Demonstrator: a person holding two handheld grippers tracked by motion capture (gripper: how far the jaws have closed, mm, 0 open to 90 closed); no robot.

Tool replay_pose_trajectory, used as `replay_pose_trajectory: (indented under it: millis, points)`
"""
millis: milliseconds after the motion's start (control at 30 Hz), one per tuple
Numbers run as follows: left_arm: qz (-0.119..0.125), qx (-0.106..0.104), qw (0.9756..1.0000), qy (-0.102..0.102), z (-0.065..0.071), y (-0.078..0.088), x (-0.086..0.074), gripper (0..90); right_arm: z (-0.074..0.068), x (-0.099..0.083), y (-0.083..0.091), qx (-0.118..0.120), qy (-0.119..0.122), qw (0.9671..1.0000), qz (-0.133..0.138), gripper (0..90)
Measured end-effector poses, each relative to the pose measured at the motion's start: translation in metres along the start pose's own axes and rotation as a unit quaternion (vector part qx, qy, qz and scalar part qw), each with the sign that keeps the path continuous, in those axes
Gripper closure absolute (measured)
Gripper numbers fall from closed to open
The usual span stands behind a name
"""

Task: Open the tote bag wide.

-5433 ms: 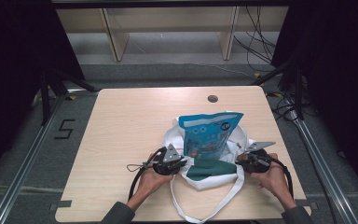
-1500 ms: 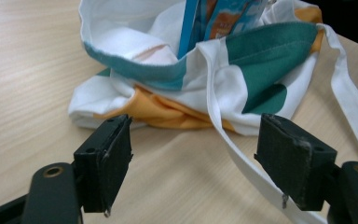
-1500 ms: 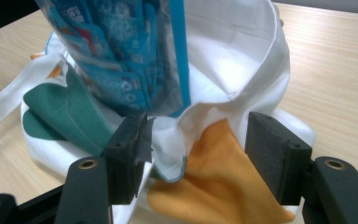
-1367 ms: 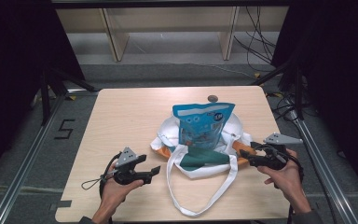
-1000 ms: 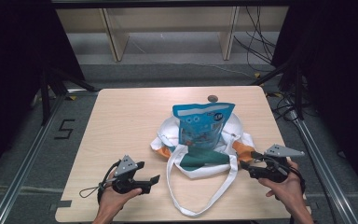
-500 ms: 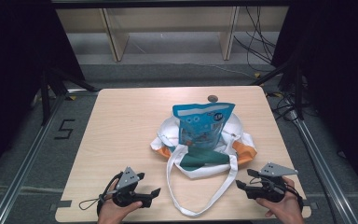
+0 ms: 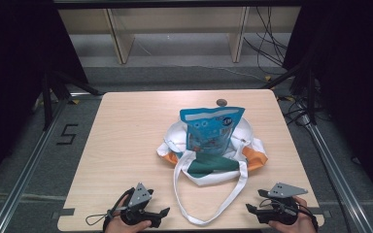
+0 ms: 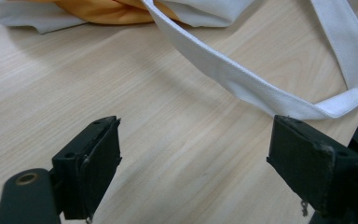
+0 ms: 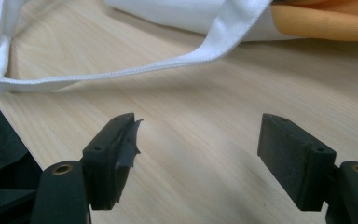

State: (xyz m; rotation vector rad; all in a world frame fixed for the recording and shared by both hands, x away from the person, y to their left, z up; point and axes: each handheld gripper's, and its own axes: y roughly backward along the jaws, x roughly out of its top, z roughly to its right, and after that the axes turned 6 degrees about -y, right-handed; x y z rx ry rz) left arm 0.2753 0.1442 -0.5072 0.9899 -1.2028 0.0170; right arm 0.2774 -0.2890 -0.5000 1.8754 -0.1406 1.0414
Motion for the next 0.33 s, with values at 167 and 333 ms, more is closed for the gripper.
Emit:
replay_pose_trajectory:
  millis: [167,333]
  points:
    - [0.002,0.006,1.0,0.007,-0.0015,-0.0003,-0.0003,16.0,-0.0028,0.0003,-0.0017,0.011,-0.004,0.9998,-0.015,29.0]
    - [0.0,0.002,1.0,0.005,-0.0019,-0.0005,-0.0003,16.0,0.0018,0.002,-0.0021,0.017,0.015,0.9997,-0.014,28.8]
